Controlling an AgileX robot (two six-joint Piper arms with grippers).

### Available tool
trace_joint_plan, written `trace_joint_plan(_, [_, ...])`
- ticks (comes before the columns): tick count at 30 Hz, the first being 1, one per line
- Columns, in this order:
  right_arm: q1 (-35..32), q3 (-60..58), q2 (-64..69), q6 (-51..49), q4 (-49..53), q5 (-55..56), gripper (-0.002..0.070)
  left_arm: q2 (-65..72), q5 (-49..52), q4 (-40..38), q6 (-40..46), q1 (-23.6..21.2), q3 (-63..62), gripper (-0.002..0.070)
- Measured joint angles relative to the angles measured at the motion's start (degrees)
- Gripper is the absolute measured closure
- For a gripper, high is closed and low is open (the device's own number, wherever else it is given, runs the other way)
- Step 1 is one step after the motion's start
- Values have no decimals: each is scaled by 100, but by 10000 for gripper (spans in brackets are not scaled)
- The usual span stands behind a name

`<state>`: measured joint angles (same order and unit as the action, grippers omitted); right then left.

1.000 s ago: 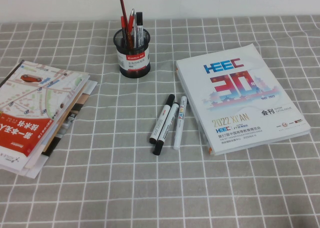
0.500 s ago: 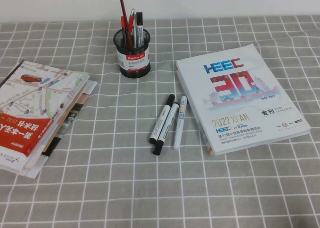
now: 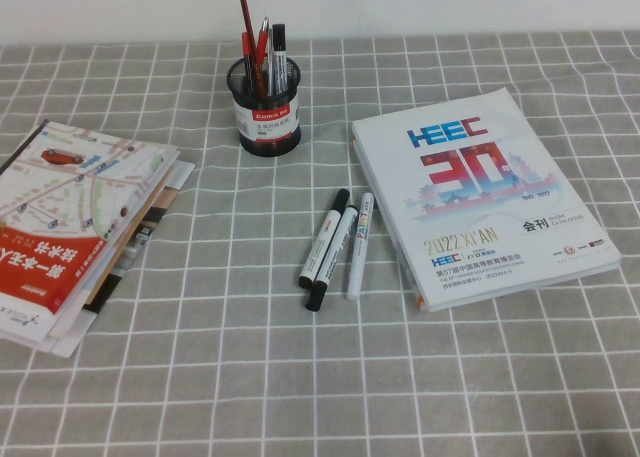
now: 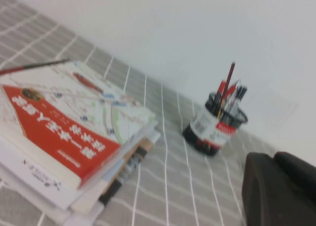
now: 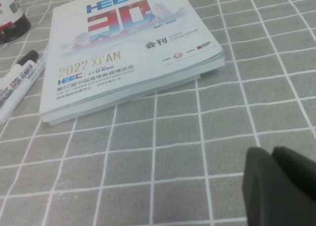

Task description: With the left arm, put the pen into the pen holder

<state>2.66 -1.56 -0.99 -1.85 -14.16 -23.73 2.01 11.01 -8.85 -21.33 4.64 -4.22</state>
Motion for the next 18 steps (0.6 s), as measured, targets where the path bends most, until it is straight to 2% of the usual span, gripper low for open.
trace_joint_plan(4, [0,0,0,0,0,0,691,715,976,-50,421,0,-928,677])
trace_joint_plan(12, [0,0,0,0,0,0,691,2745,2778,-1055,2440,0,-2553,677])
trace_joint_plan(18, [0,0,0,0,0,0,691,4141,3385,-1541,3406,0,-3261,677])
